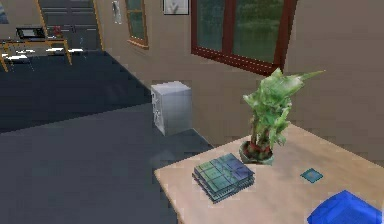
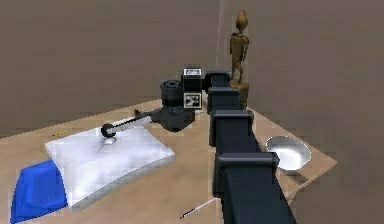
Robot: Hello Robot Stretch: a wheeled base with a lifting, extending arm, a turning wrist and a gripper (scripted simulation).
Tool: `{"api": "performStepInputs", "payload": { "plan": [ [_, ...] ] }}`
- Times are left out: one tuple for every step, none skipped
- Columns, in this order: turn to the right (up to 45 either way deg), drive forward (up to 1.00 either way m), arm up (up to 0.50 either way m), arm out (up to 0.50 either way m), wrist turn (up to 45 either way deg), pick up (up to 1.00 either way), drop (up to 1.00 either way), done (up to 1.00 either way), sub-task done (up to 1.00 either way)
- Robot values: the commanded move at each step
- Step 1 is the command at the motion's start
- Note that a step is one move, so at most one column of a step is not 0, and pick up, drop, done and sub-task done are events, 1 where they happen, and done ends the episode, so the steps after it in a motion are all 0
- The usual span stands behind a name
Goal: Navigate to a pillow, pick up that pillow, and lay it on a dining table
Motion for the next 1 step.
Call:
{"api": "performStepInputs", "payload": {
  "plan": [
    [0.0,0.0,0.0,0.0,0.0,0.0,0.0,1.0,0.0]
  ]
}}
